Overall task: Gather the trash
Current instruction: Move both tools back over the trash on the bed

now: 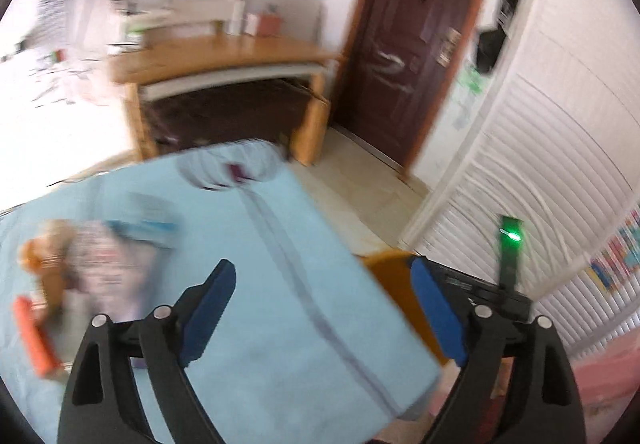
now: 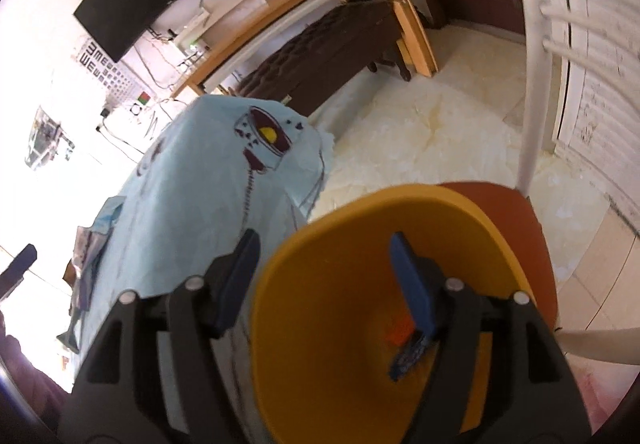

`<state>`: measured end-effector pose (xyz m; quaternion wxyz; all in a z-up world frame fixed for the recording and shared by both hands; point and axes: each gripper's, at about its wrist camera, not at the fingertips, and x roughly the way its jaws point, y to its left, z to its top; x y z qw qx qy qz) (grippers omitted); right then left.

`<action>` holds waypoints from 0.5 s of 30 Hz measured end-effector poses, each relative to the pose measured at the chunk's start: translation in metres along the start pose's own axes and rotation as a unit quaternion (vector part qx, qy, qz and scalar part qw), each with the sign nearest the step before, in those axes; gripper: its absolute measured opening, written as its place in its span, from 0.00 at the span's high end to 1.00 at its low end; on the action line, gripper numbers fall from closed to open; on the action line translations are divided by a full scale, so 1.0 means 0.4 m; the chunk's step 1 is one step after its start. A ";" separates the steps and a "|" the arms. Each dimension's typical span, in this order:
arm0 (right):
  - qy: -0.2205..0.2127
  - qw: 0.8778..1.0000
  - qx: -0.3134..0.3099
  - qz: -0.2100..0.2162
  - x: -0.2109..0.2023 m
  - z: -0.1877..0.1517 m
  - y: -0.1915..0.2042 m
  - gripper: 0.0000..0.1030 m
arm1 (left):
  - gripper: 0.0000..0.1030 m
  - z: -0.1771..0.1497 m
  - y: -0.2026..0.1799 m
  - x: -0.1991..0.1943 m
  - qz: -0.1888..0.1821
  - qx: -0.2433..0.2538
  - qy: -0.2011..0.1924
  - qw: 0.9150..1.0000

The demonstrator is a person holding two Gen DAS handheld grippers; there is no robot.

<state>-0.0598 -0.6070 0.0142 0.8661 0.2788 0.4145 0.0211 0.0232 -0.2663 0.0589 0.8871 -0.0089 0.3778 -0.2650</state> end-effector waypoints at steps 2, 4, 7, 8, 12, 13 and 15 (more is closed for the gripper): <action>-0.004 1.000 -0.018 0.003 -0.014 0.006 0.043 0.36 | 0.17 0.009 0.068 -0.041 0.014 -0.023 -0.011 1.000; -0.008 0.999 -0.035 0.007 -0.024 0.011 0.088 0.30 | 0.17 0.012 0.136 -0.079 0.028 -0.047 -0.019 0.998; -0.008 0.998 -0.064 0.016 -0.030 0.020 0.167 0.28 | 0.17 0.008 0.208 -0.120 0.052 -0.071 -0.032 0.996; -0.007 0.997 -0.074 0.020 -0.029 0.022 0.198 0.28 | 0.17 0.004 0.241 -0.138 0.069 -0.077 -0.036 0.994; 0.001 0.994 -0.106 0.041 -0.021 0.026 0.304 0.28 | 0.16 -0.023 0.351 -0.187 0.116 -0.097 -0.041 0.988; 0.002 0.993 -0.112 0.045 -0.019 0.028 0.331 0.28 | 0.16 -0.024 0.371 -0.192 0.123 -0.103 -0.040 0.986; 0.004 0.990 -0.130 0.054 -0.015 0.025 0.395 0.28 | 0.16 -0.041 0.433 -0.209 0.143 -0.113 -0.033 0.983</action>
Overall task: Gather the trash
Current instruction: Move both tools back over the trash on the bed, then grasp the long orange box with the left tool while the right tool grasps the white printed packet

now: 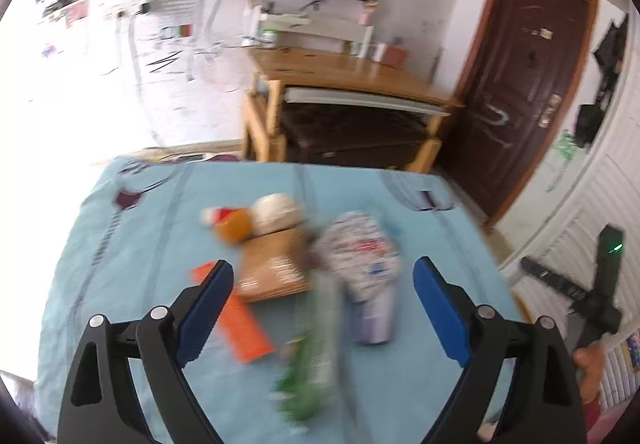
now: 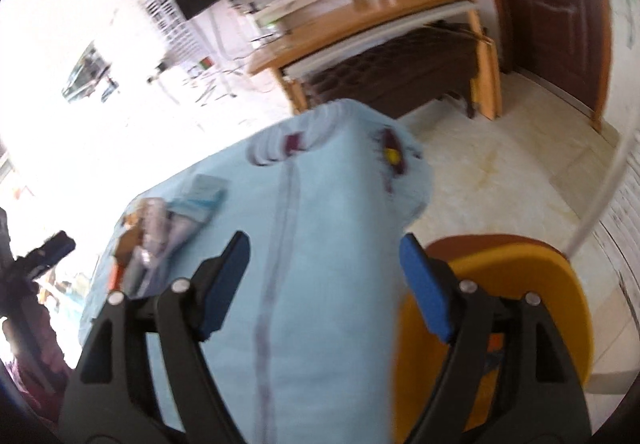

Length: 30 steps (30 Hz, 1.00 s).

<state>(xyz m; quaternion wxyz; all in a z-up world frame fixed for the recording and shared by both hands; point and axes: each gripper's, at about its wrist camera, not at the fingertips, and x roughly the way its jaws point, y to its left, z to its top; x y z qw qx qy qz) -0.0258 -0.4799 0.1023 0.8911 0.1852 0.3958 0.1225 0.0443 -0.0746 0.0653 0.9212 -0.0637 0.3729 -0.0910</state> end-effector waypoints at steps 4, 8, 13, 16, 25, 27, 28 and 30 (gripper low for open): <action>0.003 0.999 -0.033 0.021 0.022 0.022 0.116 0.28 | 0.16 -0.023 0.097 0.002 0.024 -0.018 0.008 1.000; 0.015 0.997 -0.061 0.038 0.059 0.028 0.229 0.28 | 0.15 -0.035 0.169 0.030 0.032 -0.024 0.022 0.999; 0.043 0.994 -0.086 0.043 0.135 0.040 0.331 0.28 | 0.15 -0.066 0.187 0.104 0.025 -0.023 0.058 0.998; 0.051 0.993 -0.098 0.042 0.175 0.049 0.379 0.28 | 0.15 -0.076 0.188 0.146 0.021 -0.014 0.070 0.997; 0.054 0.983 -0.164 0.055 0.226 0.045 0.416 0.28 | 0.34 -0.094 0.182 0.212 0.029 0.020 0.099 0.994; 0.067 0.979 -0.185 0.055 0.240 0.037 0.409 0.28 | 0.43 -0.092 0.179 0.213 0.035 0.023 0.097 0.994; 0.072 0.977 -0.192 0.059 0.244 0.035 0.404 0.28 | 0.47 -0.091 0.177 0.213 0.039 0.024 0.096 0.994; 0.083 0.972 -0.206 0.079 0.254 0.039 0.401 0.28 | 0.56 -0.092 0.176 0.208 0.043 0.021 0.095 0.994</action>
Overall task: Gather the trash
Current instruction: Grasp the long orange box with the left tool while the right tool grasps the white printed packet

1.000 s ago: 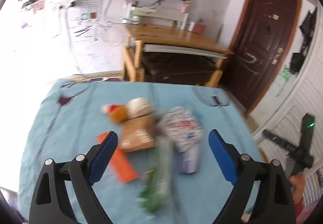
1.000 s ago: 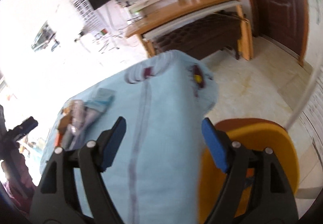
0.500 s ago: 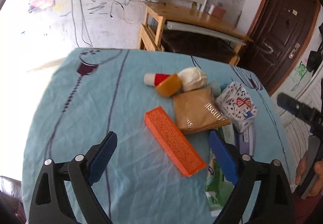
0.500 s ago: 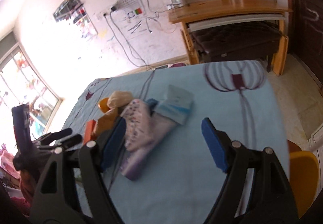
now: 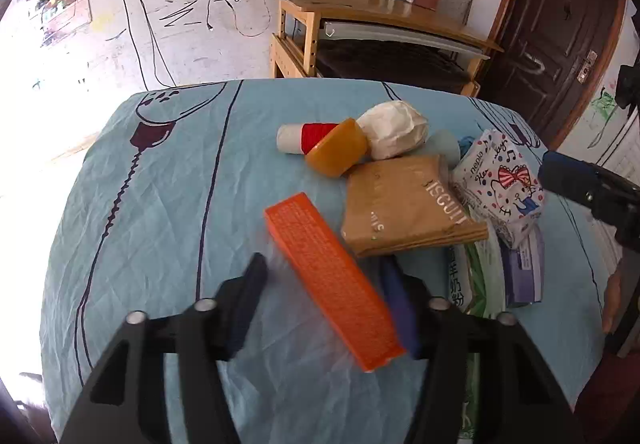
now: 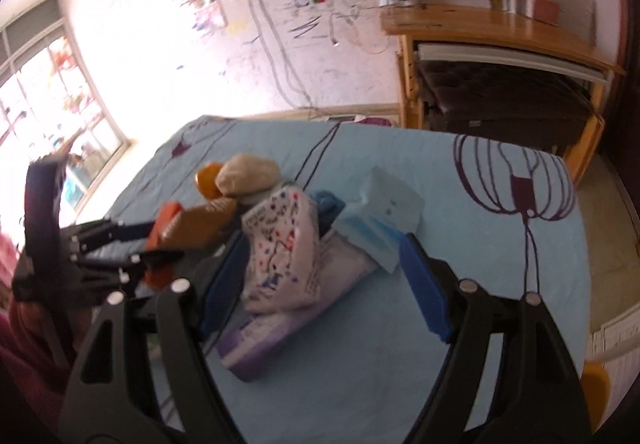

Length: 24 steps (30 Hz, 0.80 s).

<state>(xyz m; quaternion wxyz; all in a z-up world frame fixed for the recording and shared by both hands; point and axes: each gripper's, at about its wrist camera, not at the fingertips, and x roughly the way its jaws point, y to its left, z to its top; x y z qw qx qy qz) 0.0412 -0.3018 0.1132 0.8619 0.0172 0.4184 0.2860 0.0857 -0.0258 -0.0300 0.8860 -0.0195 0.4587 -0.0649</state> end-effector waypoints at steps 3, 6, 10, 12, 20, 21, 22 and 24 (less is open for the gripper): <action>0.011 0.999 -0.026 0.036 0.014 0.018 0.013 0.28 | 0.66 -0.010 -0.002 -0.014 0.007 -0.011 -0.005 1.000; 0.031 0.997 -0.041 0.056 0.036 0.039 0.029 0.28 | 0.74 -0.018 -0.007 -0.028 0.021 -0.015 -0.005 1.000; 0.048 0.997 -0.044 0.045 0.058 0.027 0.036 0.35 | 0.80 -0.006 0.014 -0.049 0.005 -0.034 0.004 0.999; 0.054 0.997 -0.042 0.035 0.067 0.015 0.040 0.44 | 0.80 0.006 0.036 -0.061 -0.004 -0.027 0.002 1.000; 0.064 0.997 -0.022 -0.044 0.071 -0.006 0.080 0.76 | 0.80 0.048 0.089 -0.034 -0.062 0.041 0.039 0.996; 0.063 0.996 -0.015 -0.055 0.064 -0.005 0.089 0.79 | 0.80 0.052 0.094 -0.034 -0.075 0.047 0.038 0.995; 0.060 0.996 -0.010 -0.060 0.058 -0.004 0.092 0.80 | 0.80 0.055 0.098 -0.033 -0.088 0.052 0.037 0.994; 0.053 0.996 0.009 -0.078 0.038 0.000 0.101 0.82 | 0.80 0.056 0.105 -0.035 -0.108 0.065 0.030 0.992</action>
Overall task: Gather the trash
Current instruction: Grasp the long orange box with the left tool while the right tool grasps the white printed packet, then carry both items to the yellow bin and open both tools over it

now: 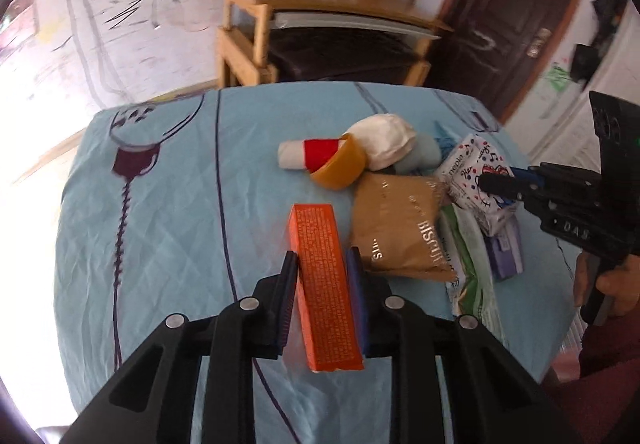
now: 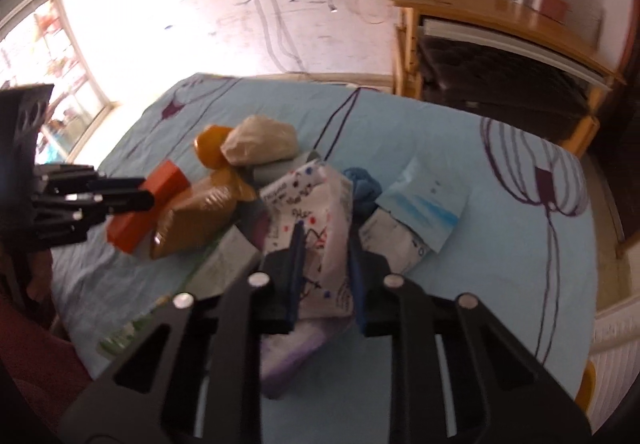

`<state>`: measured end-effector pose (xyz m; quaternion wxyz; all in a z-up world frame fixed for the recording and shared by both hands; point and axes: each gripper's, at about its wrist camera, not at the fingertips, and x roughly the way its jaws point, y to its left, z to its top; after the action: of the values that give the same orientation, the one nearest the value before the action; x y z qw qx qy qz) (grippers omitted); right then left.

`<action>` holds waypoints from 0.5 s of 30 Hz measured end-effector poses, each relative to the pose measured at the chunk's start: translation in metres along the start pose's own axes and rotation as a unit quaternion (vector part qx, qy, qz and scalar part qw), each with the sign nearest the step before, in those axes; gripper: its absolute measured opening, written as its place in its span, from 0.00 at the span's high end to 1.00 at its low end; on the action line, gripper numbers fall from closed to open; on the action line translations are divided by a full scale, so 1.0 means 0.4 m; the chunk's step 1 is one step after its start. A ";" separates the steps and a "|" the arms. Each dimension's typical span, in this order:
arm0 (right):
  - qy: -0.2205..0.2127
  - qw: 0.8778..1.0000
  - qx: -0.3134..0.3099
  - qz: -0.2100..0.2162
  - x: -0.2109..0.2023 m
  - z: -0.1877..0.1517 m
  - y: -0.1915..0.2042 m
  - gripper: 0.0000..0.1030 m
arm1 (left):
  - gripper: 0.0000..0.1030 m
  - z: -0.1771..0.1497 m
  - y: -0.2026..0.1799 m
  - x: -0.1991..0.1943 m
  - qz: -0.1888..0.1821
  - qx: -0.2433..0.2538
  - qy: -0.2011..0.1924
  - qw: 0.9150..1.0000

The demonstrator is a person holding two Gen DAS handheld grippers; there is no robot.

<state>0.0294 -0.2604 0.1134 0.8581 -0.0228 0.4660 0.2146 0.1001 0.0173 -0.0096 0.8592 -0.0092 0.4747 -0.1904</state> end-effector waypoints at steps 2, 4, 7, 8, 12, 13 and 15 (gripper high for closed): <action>-0.009 1.000 0.027 -0.011 -0.016 0.000 0.006 0.82 | 0.80 0.005 0.012 0.003 -0.022 0.008 0.000 1.000; -0.016 0.999 0.044 -0.020 -0.030 -0.002 0.011 0.82 | 0.80 0.012 0.031 0.007 -0.037 0.004 0.002 0.999; -0.031 0.996 0.077 -0.021 -0.051 -0.006 0.000 0.82 | 0.80 0.027 0.048 0.018 -0.044 -0.003 0.004 0.999; -0.035 0.996 0.084 -0.023 -0.058 -0.007 -0.005 0.82 | 0.80 0.031 0.050 0.020 -0.044 -0.004 0.003 0.999; -0.052 0.993 0.101 -0.021 -0.084 -0.017 -0.021 0.82 | 0.80 0.036 0.039 0.013 -0.039 -0.002 -0.010 0.999; -0.057 0.993 0.103 -0.017 -0.095 -0.019 -0.030 0.82 | 0.80 0.034 0.037 0.006 -0.036 -0.004 -0.017 0.999; -0.067 0.992 0.107 -0.013 -0.109 -0.018 -0.047 0.82 | 0.80 0.034 0.033 -0.014 -0.025 -0.012 -0.031 0.999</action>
<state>0.0102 -0.2945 0.1416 0.8875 0.0771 0.4275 0.1536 0.1128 0.0293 -0.0004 0.8685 -0.0374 0.4493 -0.2058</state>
